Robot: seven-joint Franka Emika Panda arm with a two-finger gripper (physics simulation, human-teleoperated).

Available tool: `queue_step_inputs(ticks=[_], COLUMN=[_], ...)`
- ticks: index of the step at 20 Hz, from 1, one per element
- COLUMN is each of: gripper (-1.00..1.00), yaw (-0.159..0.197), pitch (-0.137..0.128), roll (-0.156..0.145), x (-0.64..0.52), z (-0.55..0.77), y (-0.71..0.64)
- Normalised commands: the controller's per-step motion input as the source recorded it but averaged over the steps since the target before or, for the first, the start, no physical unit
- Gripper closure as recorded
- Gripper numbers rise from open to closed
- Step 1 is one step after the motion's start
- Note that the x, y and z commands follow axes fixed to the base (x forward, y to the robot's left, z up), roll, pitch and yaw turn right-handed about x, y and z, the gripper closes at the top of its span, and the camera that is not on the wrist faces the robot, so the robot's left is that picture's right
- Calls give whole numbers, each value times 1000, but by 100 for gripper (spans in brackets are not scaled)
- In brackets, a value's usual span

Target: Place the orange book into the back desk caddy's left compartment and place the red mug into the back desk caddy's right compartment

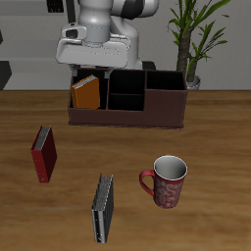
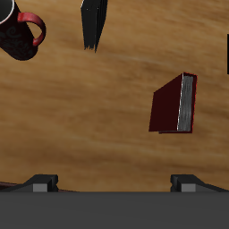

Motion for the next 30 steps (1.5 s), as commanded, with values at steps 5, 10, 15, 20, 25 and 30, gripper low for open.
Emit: queue_step_inputs(ticks=[5, 10, 15, 20, 25, 30], gripper=[-100, -100, -100, -100, -100, -100], yaw=[57, -48, 4, -12, -33, -20], pitch=[-33, 15, -24, 5, -15, -24], roll=[25, 52, 12, 5, 17, 25], x=[376, 484, 452, 271, 316, 294], z=[134, 71, 41, -34, 25, -26], y=[203, 274, 283, 217, 427, 495])
